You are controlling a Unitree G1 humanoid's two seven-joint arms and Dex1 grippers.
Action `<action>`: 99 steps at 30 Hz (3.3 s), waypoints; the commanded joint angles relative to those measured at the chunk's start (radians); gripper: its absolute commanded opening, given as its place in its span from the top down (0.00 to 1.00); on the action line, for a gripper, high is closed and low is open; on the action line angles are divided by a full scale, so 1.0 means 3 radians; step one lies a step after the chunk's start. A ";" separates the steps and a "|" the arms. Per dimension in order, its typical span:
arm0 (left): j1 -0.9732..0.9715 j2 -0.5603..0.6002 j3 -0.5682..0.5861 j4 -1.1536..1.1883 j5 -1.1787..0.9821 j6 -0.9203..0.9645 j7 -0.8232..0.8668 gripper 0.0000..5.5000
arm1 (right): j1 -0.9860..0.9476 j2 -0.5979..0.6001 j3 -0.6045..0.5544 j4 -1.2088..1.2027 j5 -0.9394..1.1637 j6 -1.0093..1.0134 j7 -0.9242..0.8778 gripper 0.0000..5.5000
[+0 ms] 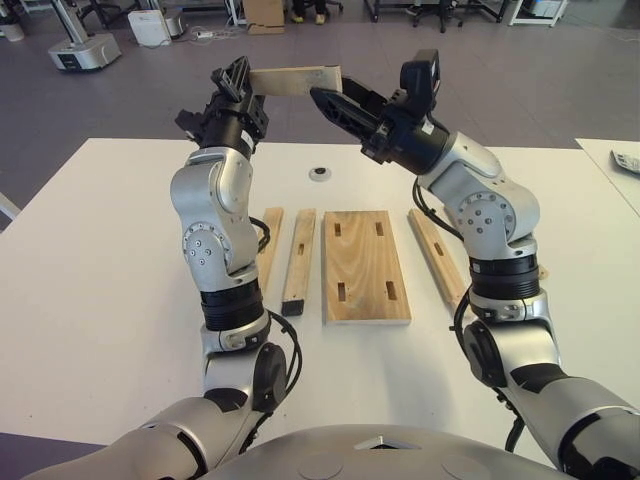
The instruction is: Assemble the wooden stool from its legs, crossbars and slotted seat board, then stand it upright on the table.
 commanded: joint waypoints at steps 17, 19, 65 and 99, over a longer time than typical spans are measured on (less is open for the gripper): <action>0.0264 0.0172 -0.0009 0.0106 0.0578 0.0546 -0.0467 0.56 | -0.0120 0.0349 -0.0402 -0.0061 0.0504 0.0246 -0.0407 0.92; 0.0296 0.0314 0.0093 0.0124 0.0599 0.0660 -0.0548 0.56 | -0.0145 0.0323 -0.0461 -0.0011 0.0494 0.0200 -0.0432 0.92; 0.1222 0.0935 0.0193 -0.0303 0.4030 0.1342 -0.2056 0.56 | 0.1142 -0.0248 -0.0537 -0.0281 -0.0989 -0.0625 -0.1352 0.92; 0.1912 0.0468 -0.0090 -0.0841 0.4157 0.1206 -0.1817 0.56 | 0.2399 0.0050 -0.0606 0.0085 -0.1144 -0.1553 -0.1376 0.92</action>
